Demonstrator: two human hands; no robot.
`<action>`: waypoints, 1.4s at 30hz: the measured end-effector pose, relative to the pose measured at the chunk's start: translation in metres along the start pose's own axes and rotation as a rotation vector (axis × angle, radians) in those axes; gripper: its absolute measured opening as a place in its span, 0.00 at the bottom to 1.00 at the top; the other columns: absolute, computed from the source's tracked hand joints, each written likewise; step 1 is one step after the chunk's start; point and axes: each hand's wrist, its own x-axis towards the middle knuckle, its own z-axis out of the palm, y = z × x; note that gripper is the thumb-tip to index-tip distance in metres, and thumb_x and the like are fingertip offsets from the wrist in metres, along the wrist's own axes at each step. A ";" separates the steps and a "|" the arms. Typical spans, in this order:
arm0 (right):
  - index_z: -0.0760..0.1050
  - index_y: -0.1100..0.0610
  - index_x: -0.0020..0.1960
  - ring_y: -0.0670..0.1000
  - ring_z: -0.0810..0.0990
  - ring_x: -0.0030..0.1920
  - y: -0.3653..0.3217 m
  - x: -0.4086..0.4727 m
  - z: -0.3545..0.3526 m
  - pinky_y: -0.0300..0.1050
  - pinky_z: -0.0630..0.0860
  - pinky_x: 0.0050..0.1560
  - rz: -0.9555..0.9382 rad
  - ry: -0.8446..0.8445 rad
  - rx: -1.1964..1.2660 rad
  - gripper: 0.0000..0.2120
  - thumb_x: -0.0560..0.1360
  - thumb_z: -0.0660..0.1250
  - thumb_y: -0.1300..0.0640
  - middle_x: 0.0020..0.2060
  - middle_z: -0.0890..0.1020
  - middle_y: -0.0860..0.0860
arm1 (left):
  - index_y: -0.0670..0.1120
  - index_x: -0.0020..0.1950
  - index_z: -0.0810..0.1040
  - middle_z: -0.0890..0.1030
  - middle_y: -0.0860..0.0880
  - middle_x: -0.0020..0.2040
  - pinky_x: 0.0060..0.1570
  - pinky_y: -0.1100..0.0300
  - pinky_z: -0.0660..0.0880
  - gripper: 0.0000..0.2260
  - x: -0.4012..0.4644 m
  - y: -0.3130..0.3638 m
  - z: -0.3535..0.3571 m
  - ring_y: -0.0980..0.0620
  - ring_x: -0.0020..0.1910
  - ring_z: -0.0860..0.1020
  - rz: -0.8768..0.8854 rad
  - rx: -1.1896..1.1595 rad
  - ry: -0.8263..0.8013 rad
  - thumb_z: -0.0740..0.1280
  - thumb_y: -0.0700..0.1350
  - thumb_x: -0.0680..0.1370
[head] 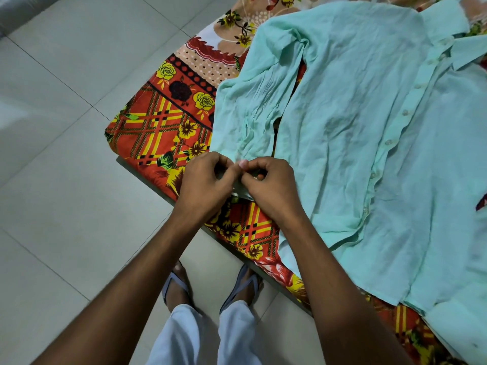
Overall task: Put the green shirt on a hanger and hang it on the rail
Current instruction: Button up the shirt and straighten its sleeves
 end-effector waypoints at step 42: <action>0.81 0.54 0.44 0.49 0.78 0.46 0.024 -0.038 -0.040 0.35 0.71 0.49 -0.069 0.506 -0.086 0.05 0.77 0.73 0.54 0.42 0.78 0.45 | 0.47 0.53 0.80 0.74 0.45 0.53 0.55 0.50 0.66 0.12 -0.008 0.038 -0.008 0.41 0.57 0.72 0.386 0.302 -0.036 0.68 0.42 0.71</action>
